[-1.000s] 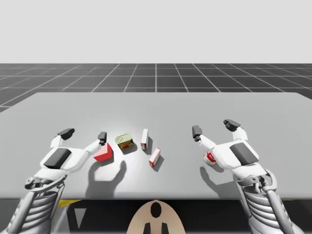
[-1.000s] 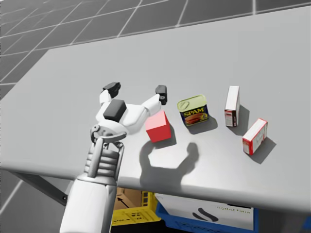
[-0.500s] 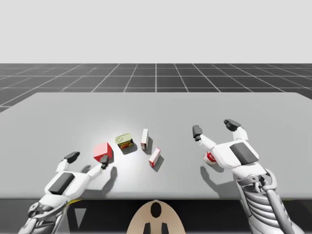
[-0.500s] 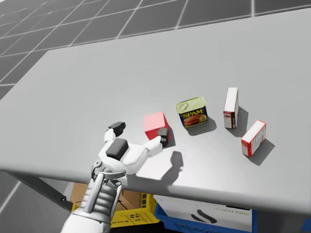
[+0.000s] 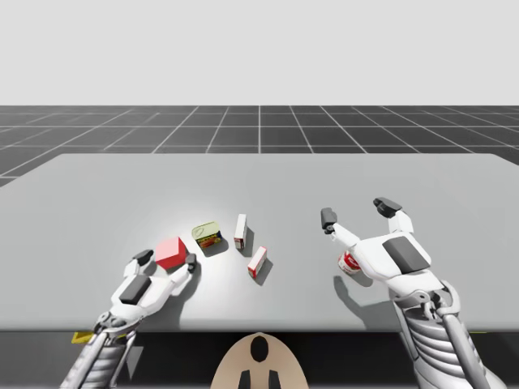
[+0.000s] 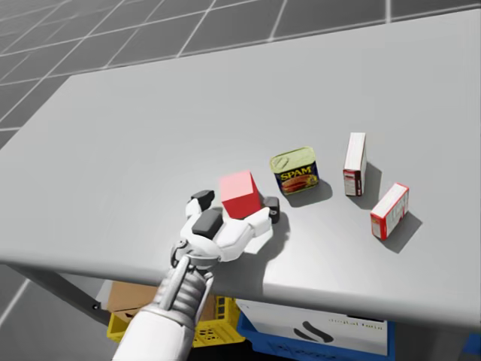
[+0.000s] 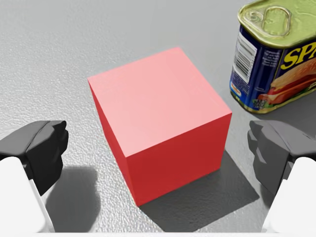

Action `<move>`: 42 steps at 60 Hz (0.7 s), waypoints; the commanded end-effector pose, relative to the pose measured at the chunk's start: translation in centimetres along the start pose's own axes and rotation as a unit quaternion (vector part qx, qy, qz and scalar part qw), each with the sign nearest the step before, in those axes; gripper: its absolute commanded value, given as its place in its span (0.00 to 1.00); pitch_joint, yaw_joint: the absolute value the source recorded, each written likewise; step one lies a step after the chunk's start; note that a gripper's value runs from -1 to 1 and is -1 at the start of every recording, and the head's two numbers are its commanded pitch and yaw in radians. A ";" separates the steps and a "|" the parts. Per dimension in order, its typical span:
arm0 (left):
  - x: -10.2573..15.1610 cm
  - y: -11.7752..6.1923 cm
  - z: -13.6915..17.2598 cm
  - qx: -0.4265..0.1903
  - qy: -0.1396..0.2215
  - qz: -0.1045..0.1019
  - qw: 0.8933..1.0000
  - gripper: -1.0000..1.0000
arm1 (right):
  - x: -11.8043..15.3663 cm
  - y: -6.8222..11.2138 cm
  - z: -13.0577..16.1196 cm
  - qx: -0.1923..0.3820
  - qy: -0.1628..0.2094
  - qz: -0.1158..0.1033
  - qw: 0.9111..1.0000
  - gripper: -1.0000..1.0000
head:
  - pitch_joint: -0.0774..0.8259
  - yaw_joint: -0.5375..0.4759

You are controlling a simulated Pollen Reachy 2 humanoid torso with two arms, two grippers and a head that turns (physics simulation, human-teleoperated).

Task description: Find the red cube and pick it up.

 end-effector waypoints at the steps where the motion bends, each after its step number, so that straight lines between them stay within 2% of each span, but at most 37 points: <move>1: -0.2 -1.2 -1.3 0.014 0.007 0.032 0.999 0.00 | 0.0 0.0 0.0 0.000 0.000 0.001 1.000 0.00 | 0.85 0.93; 15: -0.1 -1.3 -2.3 0.033 0.010 0.051 0.998 0.00 | 0.0 0.0 0.0 0.001 -0.001 0.001 1.000 0.00 | 0.85 0.92; 18: -0.2 -1.4 -2.2 0.035 0.009 0.051 0.998 0.18 | 0.0 0.0 0.0 0.001 -0.001 0.001 1.000 0.00 | 0.85 0.92; 19: -0.3 -1.5 -2.1 0.037 0.009 0.051 0.998 0.81 | 0.0 0.0 0.0 0.002 -0.001 0.000 1.000 0.00 | 0.85 0.92; 21: -0.3 -1.5 -2.0 0.037 0.010 0.051 0.998 0.95 | 0.0 0.0 0.0 0.002 -0.001 0.000 1.000 0.00 | 0.85 0.92; 24: -0.5 -1.6 -1.7 0.035 0.011 0.053 0.998 1.00 | 0.0 0.0 0.0 0.002 -0.001 0.000 1.000 0.00 | 0.85 0.92; 37: -0.5 -1.8 -1.0 0.035 0.010 0.053 0.998 1.00 | 0.1 0.0 0.0 0.002 -0.001 0.000 1.000 0.00 | 0.82 0.93; 42: -0.4 -1.8 -0.9 0.034 0.008 0.051 0.998 1.00 | 0.1 0.0 0.1 0.002 -0.001 -0.001 1.000 0.00 | 0.77 0.93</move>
